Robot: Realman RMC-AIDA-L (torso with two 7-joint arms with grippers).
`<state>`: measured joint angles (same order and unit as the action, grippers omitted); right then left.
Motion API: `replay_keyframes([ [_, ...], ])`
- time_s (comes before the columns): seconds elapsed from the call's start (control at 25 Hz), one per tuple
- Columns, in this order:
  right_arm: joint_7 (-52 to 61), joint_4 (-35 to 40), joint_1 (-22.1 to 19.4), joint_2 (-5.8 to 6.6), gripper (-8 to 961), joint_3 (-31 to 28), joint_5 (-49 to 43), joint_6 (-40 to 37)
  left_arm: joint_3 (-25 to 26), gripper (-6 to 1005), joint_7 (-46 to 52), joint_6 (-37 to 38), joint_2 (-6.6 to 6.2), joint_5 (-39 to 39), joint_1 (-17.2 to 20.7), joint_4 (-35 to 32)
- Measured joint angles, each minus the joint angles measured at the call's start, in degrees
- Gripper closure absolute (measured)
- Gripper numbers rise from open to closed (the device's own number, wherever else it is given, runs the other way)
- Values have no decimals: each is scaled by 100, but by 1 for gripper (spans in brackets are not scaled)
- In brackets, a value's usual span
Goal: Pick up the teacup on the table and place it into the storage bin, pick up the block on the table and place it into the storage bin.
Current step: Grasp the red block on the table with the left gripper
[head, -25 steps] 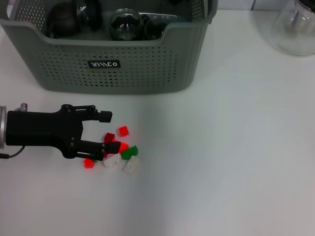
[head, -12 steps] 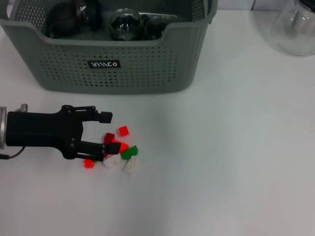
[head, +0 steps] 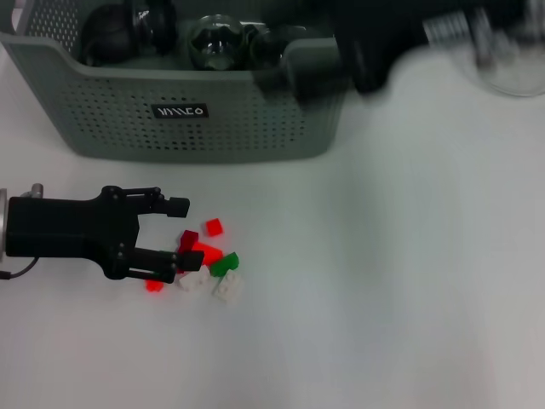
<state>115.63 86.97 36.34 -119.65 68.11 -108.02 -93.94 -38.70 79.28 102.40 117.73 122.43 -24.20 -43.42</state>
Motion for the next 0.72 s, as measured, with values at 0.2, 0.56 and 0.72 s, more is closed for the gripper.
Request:
replay_keyframes([
  [0.2, -203, -522, -269, -35, 343, 100, -226, -796, 25, 133, 0, -1, -13, 61, 8, 0],
  [0.56, -431, -2594, 356, -52, 344, 354, -1304, -693, 40, 133, 32, -6, -64, 244, 21, -121],
  [0.72, -510, -3090, 435, -45, 344, 299, -1463, -474, 28, 134, 306, 35, -100, 584, 12, -533],
])
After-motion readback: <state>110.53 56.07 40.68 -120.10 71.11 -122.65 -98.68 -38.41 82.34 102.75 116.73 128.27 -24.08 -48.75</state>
